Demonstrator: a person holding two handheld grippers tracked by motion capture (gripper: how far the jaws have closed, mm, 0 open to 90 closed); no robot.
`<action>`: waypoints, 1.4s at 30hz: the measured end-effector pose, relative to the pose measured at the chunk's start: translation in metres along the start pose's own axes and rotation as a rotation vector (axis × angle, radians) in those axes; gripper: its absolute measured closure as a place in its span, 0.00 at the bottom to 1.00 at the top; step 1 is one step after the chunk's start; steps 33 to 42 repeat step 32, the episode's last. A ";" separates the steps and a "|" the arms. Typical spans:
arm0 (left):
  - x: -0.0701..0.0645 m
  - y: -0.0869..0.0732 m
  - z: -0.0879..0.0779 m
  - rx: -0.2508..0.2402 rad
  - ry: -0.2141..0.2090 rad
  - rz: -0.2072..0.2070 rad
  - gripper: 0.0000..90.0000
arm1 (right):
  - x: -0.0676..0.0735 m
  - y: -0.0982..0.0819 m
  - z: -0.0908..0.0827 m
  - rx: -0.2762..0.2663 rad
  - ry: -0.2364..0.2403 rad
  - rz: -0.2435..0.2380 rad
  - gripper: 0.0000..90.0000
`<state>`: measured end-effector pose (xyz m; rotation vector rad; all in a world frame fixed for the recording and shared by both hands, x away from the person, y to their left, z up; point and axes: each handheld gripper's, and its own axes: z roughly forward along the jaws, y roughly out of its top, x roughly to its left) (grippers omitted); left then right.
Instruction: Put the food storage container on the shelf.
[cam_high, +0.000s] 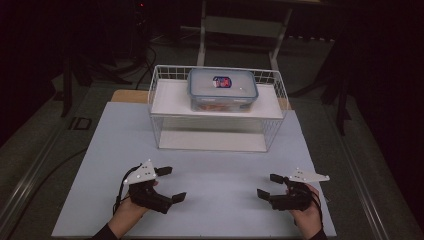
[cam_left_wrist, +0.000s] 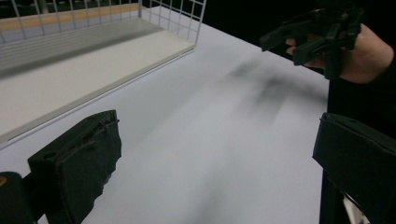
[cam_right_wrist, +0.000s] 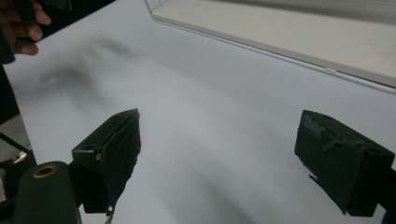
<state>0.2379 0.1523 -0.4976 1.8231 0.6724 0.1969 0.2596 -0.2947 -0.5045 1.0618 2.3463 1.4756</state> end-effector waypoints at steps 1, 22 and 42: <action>0.002 -0.001 0.000 0.004 0.003 -0.004 0.01 | -0.001 -0.001 -0.001 0.001 -0.002 0.001 0.16; 0.009 -0.017 0.009 0.045 0.029 -0.005 0.01 | -0.016 -0.013 0.009 0.060 -0.014 0.064 0.16; 0.010 -0.020 0.011 0.056 0.029 -0.014 0.01 | -0.016 -0.013 0.010 0.064 -0.008 0.065 0.16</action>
